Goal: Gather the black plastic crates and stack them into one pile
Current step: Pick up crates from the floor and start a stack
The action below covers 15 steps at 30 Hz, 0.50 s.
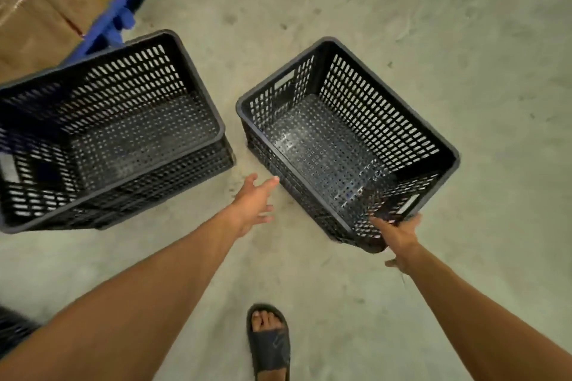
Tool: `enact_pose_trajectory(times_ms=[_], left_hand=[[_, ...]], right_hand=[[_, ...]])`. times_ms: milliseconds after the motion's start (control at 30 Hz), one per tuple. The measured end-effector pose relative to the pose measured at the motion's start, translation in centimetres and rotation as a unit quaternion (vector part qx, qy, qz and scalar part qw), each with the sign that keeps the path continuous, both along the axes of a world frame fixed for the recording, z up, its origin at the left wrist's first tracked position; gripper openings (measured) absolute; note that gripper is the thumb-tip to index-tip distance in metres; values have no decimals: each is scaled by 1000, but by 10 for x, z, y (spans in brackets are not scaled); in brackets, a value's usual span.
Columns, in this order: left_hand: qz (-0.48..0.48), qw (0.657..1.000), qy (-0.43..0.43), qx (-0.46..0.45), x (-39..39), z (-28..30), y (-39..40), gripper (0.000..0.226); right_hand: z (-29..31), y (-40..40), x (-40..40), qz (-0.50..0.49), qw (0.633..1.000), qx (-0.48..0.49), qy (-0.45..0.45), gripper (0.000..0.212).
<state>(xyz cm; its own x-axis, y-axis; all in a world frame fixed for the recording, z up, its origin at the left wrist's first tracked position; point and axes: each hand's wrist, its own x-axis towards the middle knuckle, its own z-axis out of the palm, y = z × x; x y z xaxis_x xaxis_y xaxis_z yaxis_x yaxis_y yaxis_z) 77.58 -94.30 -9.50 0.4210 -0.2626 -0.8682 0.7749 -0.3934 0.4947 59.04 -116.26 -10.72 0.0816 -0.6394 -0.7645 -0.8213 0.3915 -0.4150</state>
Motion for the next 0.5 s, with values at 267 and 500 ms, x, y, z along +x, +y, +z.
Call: enact_pose_trajectory(times_ms=[267,500], left_hand=[[-15,998,52,46,17,-73,-95,63],[102,985,139,-22,-14,-36,-90,25]], right_hand=[[-79,-25,-13,-139,977,-47,-155,47],[-34,-10,-51,-277,933,-50,-224,56]])
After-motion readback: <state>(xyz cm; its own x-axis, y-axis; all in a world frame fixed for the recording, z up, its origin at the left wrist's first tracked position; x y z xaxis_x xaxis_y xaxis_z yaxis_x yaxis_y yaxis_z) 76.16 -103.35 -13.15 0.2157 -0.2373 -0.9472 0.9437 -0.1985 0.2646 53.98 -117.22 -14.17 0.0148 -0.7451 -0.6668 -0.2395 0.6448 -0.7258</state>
